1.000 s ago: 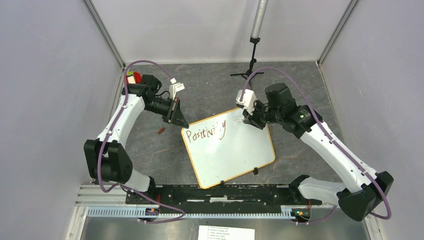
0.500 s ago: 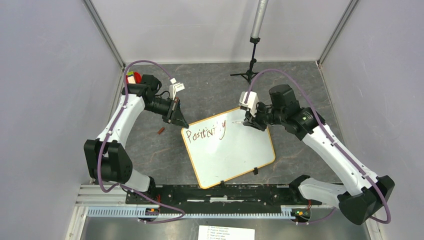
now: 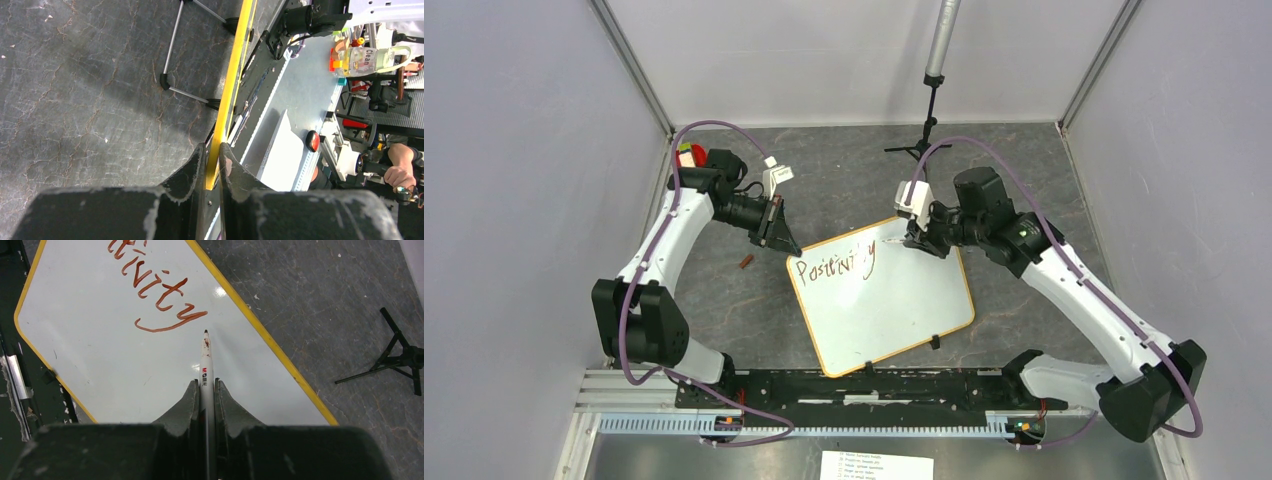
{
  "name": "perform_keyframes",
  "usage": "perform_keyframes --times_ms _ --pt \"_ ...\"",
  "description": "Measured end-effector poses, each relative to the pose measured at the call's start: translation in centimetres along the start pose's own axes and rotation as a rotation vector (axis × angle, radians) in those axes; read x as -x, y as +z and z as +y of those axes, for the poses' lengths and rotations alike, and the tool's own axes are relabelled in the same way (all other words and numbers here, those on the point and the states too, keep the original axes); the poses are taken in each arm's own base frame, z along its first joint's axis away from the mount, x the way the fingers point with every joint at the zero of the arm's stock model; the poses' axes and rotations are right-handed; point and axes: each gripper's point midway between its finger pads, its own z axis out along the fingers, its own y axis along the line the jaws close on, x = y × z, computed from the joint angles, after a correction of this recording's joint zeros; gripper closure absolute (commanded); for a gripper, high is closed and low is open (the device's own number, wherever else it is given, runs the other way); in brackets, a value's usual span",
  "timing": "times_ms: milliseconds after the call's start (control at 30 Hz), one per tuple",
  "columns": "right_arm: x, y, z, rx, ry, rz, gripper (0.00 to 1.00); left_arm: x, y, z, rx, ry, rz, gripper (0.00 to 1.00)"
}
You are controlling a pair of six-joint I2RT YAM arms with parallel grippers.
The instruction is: Write a sentence on the whiteboard
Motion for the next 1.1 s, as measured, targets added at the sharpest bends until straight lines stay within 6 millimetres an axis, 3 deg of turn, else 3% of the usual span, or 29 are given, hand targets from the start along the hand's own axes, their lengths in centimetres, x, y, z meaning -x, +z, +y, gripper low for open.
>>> perform_keyframes --times_ms 533,867,1100 --pt "-0.7 1.0 -1.0 -0.052 -0.008 0.04 1.0 0.0 0.0 0.0 0.001 0.001 0.002 0.98" --pt "-2.9 1.6 1.5 0.007 -0.02 0.08 1.0 -0.1 0.0 0.1 0.008 0.001 0.005 0.97" --pt "-3.2 1.7 2.7 0.031 -0.039 0.101 1.0 -0.1 0.1 0.1 0.007 0.002 0.006 0.98"
